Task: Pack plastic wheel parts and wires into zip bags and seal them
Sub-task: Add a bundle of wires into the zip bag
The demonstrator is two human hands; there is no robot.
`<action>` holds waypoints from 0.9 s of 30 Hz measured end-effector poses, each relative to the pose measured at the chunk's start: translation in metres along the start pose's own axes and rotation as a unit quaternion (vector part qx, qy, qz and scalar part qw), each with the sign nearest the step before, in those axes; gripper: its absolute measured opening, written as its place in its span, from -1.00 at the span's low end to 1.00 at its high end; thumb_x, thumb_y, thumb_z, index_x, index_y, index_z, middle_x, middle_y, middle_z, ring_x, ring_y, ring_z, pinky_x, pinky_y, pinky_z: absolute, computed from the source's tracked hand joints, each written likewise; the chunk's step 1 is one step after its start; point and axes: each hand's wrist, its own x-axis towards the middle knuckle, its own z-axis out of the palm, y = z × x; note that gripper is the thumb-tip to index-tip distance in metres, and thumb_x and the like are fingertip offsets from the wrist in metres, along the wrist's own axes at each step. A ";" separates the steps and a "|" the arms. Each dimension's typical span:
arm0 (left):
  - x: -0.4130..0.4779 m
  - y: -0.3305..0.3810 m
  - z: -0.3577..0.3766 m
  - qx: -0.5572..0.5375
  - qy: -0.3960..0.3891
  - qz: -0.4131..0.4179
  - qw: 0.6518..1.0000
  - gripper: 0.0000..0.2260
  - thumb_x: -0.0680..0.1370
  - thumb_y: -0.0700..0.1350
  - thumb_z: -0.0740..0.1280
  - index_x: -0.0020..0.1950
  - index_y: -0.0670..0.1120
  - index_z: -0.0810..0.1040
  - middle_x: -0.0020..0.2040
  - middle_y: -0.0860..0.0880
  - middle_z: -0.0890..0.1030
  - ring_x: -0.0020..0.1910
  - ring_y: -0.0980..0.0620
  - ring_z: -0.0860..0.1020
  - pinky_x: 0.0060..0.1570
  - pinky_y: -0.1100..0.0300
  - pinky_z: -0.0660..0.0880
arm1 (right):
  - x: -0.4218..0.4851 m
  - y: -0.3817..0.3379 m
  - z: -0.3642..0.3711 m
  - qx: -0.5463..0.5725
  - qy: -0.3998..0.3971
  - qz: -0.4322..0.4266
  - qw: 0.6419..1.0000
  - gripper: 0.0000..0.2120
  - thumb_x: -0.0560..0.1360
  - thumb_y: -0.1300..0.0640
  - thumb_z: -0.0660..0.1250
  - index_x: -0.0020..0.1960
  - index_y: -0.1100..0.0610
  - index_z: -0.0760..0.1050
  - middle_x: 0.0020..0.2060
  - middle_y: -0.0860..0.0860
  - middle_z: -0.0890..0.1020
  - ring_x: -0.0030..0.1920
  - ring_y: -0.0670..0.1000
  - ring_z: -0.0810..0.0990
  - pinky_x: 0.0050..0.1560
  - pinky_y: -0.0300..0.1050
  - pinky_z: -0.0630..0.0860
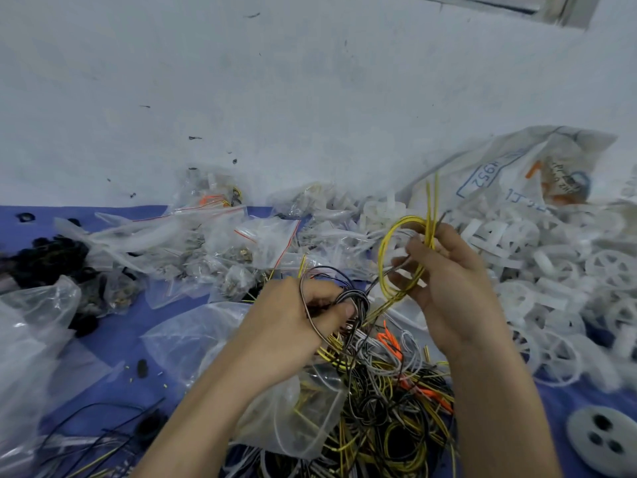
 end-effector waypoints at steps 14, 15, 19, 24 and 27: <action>0.002 -0.003 -0.004 -0.083 0.060 -0.070 0.992 -0.83 0.51 -0.09 0.37 -0.28 -0.05 0.64 -0.38 0.01 0.63 -0.42 0.05 0.58 -0.30 0.22 0.48 | 0.030 0.004 -0.041 0.206 0.205 0.085 0.953 -0.85 0.58 0.26 0.23 -0.16 0.21 0.48 -0.36 0.02 0.36 -0.36 -0.02 0.43 -0.41 -0.25 0.51; 0.002 -0.003 -0.004 -0.098 0.072 -0.078 0.990 -0.82 0.50 -0.09 0.37 -0.30 -0.03 0.63 -0.38 0.03 0.63 -0.46 0.08 0.58 -0.35 0.27 0.45 | 0.032 0.003 -0.042 0.194 0.194 0.092 0.957 -0.84 0.58 0.22 0.23 -0.17 0.19 0.48 -0.36 0.03 0.37 -0.35 -0.02 0.44 -0.40 -0.23 0.53; 0.004 -0.003 -0.002 -0.152 0.093 -0.096 0.979 -0.84 0.52 -0.12 0.37 -0.27 -0.06 0.63 -0.39 0.09 0.63 -0.51 0.14 0.55 -0.38 0.31 0.46 | 0.029 0.004 -0.043 0.032 0.142 0.066 0.987 -0.77 0.58 0.11 0.24 -0.23 0.10 0.51 -0.32 -0.03 0.53 -0.26 -0.05 0.51 -0.14 -0.10 0.48; 0.005 -0.003 -0.002 -0.166 0.091 -0.089 0.978 -0.83 0.52 -0.14 0.37 -0.29 -0.03 0.61 -0.41 0.12 0.60 -0.51 0.18 0.53 -0.40 0.37 0.44 | 0.013 0.000 -0.031 -0.178 0.063 -0.027 0.982 -0.64 0.55 -0.01 0.26 -0.37 0.08 0.55 -0.32 -0.07 0.60 -0.18 -0.06 0.52 -0.11 -0.06 0.45; 0.005 -0.003 -0.001 -0.157 0.088 -0.082 0.980 -0.80 0.51 -0.15 0.38 -0.32 -0.01 0.60 -0.41 0.10 0.59 -0.51 0.21 0.51 -0.43 0.44 0.38 | 0.007 -0.002 -0.018 -0.120 -0.021 -0.005 0.993 -0.73 0.55 0.17 0.26 -0.30 0.21 0.54 -0.44 -0.04 0.60 -0.33 -0.05 0.60 -0.19 -0.14 0.58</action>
